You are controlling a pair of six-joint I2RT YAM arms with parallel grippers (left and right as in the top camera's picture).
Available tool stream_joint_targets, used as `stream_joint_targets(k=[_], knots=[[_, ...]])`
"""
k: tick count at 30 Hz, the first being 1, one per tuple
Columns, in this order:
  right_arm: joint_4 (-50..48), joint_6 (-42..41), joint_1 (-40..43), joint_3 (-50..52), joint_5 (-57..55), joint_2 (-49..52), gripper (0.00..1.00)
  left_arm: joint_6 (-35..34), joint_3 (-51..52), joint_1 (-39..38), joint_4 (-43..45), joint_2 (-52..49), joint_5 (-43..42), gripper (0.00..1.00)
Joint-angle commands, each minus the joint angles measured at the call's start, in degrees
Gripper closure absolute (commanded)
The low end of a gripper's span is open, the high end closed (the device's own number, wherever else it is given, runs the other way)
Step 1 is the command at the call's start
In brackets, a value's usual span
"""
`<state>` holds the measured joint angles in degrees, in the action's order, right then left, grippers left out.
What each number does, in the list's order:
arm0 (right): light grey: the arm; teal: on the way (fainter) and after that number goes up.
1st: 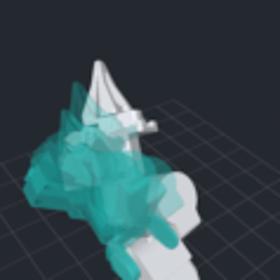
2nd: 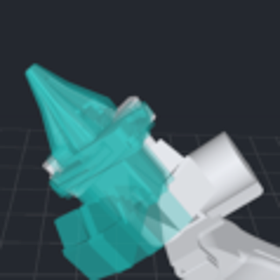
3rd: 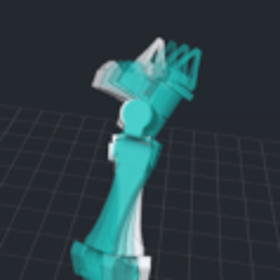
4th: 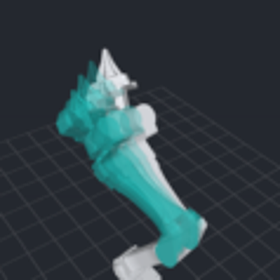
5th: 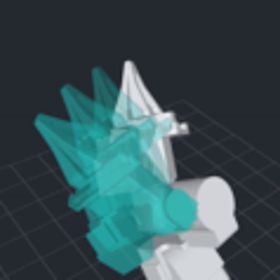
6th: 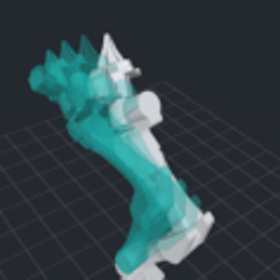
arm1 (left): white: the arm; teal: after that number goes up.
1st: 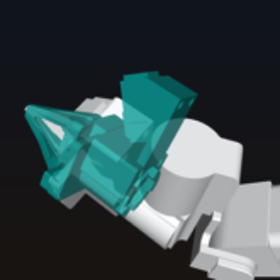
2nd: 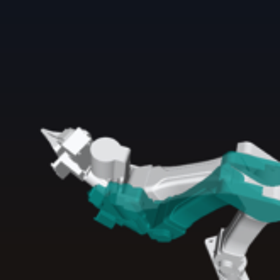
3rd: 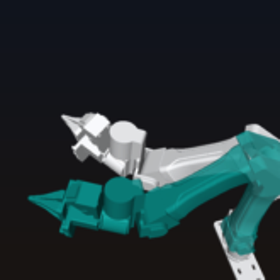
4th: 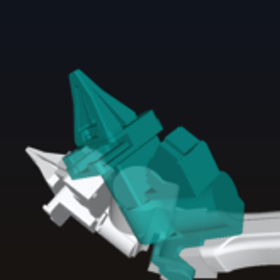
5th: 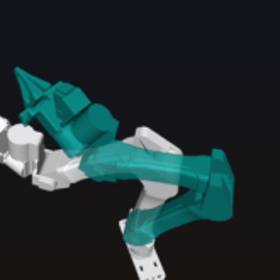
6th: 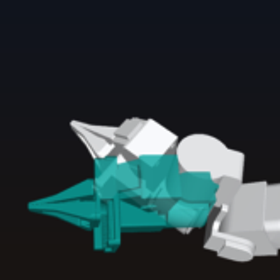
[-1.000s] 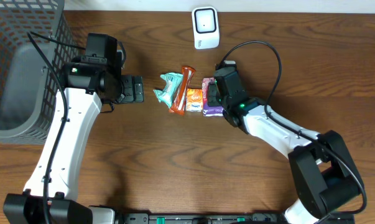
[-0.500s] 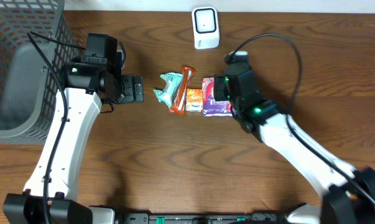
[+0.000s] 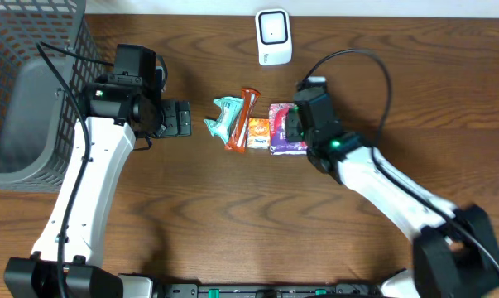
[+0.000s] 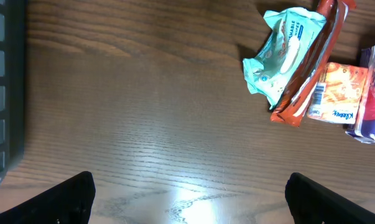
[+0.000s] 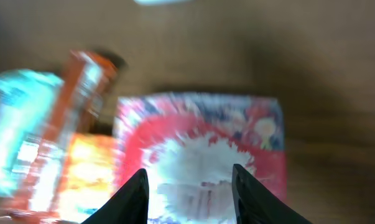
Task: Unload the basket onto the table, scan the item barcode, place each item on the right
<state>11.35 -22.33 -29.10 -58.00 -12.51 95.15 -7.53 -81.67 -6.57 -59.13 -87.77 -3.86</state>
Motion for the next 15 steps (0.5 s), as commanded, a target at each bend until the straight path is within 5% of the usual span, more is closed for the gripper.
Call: stream_joint_targets(k=[1,8,15], knots=[[0.2,0.0,-0.3,-0.1,-0.5,5.6,0.61,-0.5,0.2,0.1,-0.2,-0.2,0.9,0.02],[0.7,0.1,-0.3,-0.1,-0.7,6.2,0.60,-0.5,0.2,0.1,-0.2,-0.2,0.9,0.02],[0.7,3.1,0.0,-0.1,-1.1,-6.8,0.39,-0.5,0.2,0.1,-0.2,-0.2,0.9,0.02]])
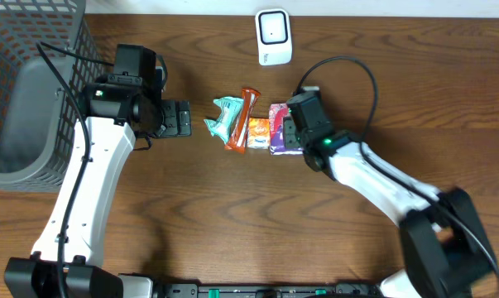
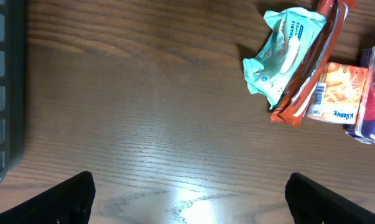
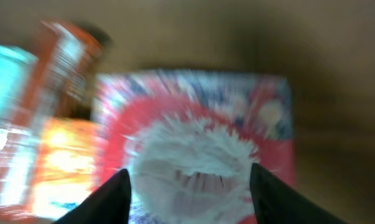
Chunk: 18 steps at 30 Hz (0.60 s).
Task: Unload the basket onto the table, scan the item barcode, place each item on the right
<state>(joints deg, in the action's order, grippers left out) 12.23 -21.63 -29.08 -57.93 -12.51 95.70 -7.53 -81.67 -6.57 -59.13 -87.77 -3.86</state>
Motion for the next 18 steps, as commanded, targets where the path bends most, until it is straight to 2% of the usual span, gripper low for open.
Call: stream_joint_targets(k=[1,8,14,18], knots=[[0.0,3.0,0.2,-0.2,-1.4,-9.0,0.37,-0.5,0.2,0.1,-0.2,-0.2,0.9,0.02],[6.6,3.0,4.0,-0.2,-4.6,-20.1,0.33,-0.5,0.2,0.1,-0.2,-0.2,0.9,0.02],[11.3,3.0,10.2,-0.1,1.5,-18.2,0.32,-0.5,0.2,0.1,-0.2,-0.2,0.9,0.02],[11.9,3.0,14.3,-0.1,11.1,-12.9,0.25,-0.5,0.2,0.1,-0.2,-0.2,0.9,0.02]])
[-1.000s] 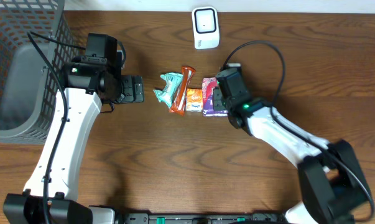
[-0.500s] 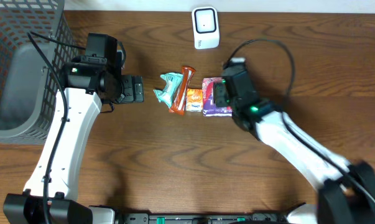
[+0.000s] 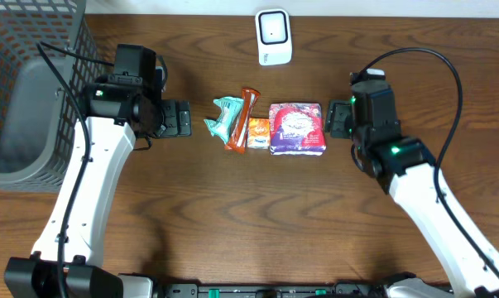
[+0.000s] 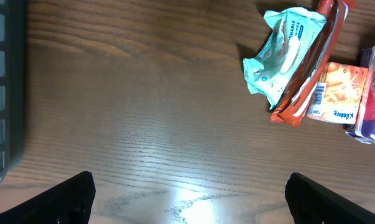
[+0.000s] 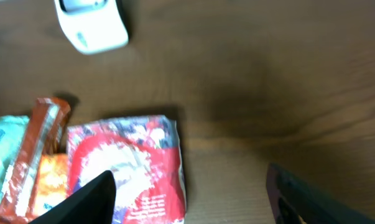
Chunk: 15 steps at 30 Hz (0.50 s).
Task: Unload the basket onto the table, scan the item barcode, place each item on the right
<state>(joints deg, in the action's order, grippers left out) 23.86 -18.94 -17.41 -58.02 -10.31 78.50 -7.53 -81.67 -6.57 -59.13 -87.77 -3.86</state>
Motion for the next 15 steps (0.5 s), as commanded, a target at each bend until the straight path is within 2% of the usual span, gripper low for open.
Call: stream_joint_targets(k=[1,7,15], knots=[[0.1,0.3,3.6,0.0,11.4,6.1,0.25,-0.5,0.2,0.1,-0.2,-0.2,0.9,0.02],[-3.1,0.3,7.5,0.0,25.0,15.6,0.26,-0.5,0.2,0.1,-0.2,-0.2,0.9,0.02],[-7.7,0.4,10.4,0.0,37.4,26.8,0.40,-0.5,0.2,0.1,-0.2,-0.2,0.9,0.02]])
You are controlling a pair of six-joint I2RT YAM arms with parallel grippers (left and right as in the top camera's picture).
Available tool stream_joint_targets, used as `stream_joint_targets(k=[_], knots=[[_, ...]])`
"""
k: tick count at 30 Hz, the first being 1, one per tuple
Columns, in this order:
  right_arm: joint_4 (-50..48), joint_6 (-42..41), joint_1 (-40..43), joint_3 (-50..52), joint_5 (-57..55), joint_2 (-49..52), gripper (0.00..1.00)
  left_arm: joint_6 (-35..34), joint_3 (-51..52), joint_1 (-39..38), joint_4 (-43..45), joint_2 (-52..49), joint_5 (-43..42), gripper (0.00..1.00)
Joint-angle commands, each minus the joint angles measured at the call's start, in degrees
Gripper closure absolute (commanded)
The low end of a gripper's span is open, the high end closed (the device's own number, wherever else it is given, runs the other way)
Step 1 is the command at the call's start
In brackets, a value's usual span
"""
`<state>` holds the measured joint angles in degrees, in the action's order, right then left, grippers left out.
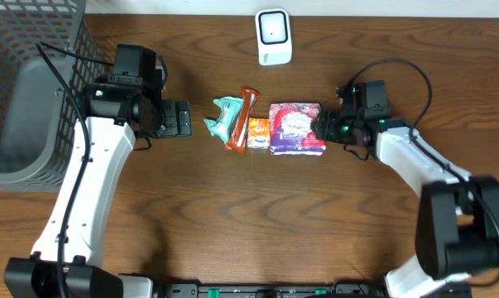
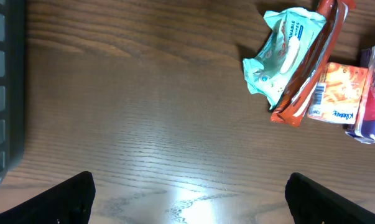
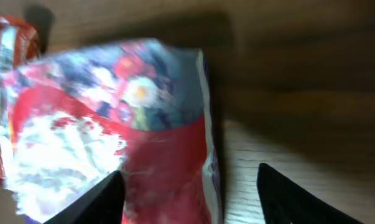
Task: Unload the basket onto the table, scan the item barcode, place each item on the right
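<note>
A red and purple floral packet (image 1: pixel 295 127) lies flat in a row of items at mid-table and fills the right wrist view (image 3: pixel 106 137). My right gripper (image 1: pixel 327 128) is open at the packet's right edge. Its dark fingers (image 3: pixel 94 202) straddle that edge (image 3: pixel 190 199), gripping nothing. The white scanner (image 1: pixel 273 36) stands at the far edge. My left gripper (image 1: pixel 176 118) stays open over bare wood (image 2: pixel 190 199), left of the row.
In the row left of the packet are an orange tissue pack (image 1: pixel 258 132), a brown-orange bar (image 1: pixel 243 118) and a teal wipes pack (image 1: pixel 223 117). A grey wire basket (image 1: pixel 21 95) stands at the far left.
My right gripper has moved left and closer to the table, from clear of the packet on its right to straddling its right edge. The left arm and the items have not moved.
My right gripper hovered open right over the floral packet, then slightly farther left over it. After that it stood back to the right, clear of the packet. Now it is open at the packet's right edge. The left arm stayed still throughout.
</note>
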<state>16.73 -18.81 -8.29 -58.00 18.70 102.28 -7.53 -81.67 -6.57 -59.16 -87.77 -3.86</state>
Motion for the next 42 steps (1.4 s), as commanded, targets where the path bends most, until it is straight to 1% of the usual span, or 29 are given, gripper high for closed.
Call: stream_joint_targets(k=[1,3,4,7,8,12,15,21,26,27,28,32,42], knots=[[-0.8,0.3,1.6,0.0,9.7,4.2,0.42,-0.5,0.2,0.1,-0.2,-0.2,0.9,0.02],[-1.2,0.2,1.9,0.0,10.9,6.7,0.55,-0.5,0.2,0.1,-0.2,-0.2,0.9,0.02],[-1.1,0.3,1.9,0.0,10.7,7.6,0.62,-0.5,0.2,0.1,-0.2,-0.2,0.9,0.02],[-0.5,0.5,2.1,0.0,9.7,9.1,0.95,-0.5,0.2,0.1,-0.2,-0.2,0.9,0.02],[-0.5,0.4,2.1,0.0,9.7,9.2,0.99,-0.5,0.2,0.1,-0.2,-0.2,0.9,0.02],[-0.5,0.7,2.1,-0.1,9.6,7.3,0.99,-0.5,0.2,0.1,-0.2,-0.2,0.9,0.02],[-0.1,3.3,2.1,-0.1,7.5,3.7,0.99,-0.5,0.2,0.1,-0.2,-0.2,0.9,0.02],[3.5,13.8,0.9,-0.1,-2.4,-9.0,0.99,-0.5,0.2,0.1,-0.2,-0.2,0.9,0.02],[6.3,22.1,-3.2,-0.1,-13.1,-18.2,0.99,-0.5,0.2,0.1,-0.2,-0.2,0.9,0.02],[6.9,24.2,-4.0,-0.1,-14.3,-19.2,0.99,-0.5,0.2,0.1,-0.2,-0.2,0.9,0.02],[8.0,27.9,-5.8,-0.1,-15.9,-20.5,0.99,-0.5,0.2,0.1,-0.2,-0.2,0.9,0.02],[10.1,33.0,-7.8,0.0,-16.9,-20.4,0.99,-0.5,0.2,0.1,-0.2,-0.2,0.9,0.02],[10.9,34.1,-7.9,0.0,-16.6,-19.8,0.99,-0.5,0.2,0.1,-0.2,-0.2,0.9,0.02]])
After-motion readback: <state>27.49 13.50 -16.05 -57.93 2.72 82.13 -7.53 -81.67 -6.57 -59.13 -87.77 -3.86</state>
